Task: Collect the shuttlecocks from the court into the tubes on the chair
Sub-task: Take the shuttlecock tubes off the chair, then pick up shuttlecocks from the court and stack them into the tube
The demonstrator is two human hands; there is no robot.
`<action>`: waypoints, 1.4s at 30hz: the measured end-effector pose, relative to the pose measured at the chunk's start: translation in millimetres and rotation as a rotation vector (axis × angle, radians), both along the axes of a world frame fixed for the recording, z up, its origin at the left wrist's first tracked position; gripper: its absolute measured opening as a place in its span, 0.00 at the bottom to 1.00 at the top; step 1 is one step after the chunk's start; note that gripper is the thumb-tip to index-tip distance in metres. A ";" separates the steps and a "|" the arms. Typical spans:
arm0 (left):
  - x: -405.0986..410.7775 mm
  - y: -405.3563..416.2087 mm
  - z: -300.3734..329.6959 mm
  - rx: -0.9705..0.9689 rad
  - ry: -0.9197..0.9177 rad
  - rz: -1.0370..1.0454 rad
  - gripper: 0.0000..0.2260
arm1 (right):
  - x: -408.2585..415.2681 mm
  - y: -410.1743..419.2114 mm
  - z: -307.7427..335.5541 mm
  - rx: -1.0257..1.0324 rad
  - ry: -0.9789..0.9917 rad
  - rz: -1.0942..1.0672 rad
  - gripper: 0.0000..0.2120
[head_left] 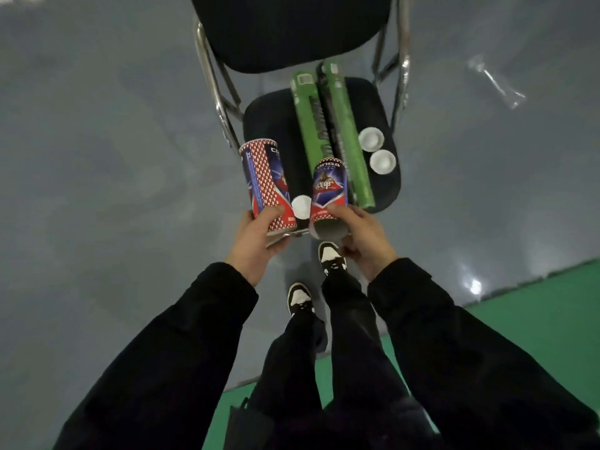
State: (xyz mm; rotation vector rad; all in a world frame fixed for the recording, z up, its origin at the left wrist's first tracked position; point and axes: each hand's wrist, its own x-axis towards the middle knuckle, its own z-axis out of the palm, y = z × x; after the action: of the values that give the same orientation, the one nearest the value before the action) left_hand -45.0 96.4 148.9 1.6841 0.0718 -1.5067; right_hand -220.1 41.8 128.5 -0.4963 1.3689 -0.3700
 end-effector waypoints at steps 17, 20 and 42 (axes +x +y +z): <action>-321.5 122.0 127.0 0.256 0.359 -0.663 0.25 | -304.9 288.7 153.5 -0.030 -0.040 -0.951 0.32; -412.0 165.1 138.3 0.312 0.340 -0.897 0.22 | -361.8 349.5 167.4 -0.092 0.050 -1.149 0.27; -944.3 316.8 174.8 -1.089 -0.496 -2.648 0.18 | -756.4 571.9 199.1 -0.049 0.466 -1.713 0.09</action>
State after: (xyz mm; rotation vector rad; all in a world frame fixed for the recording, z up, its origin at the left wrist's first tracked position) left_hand -989.3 413.1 323.7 0.1818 -3.3721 -1.3191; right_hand -976.4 613.7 327.5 0.7619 1.9700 -1.7305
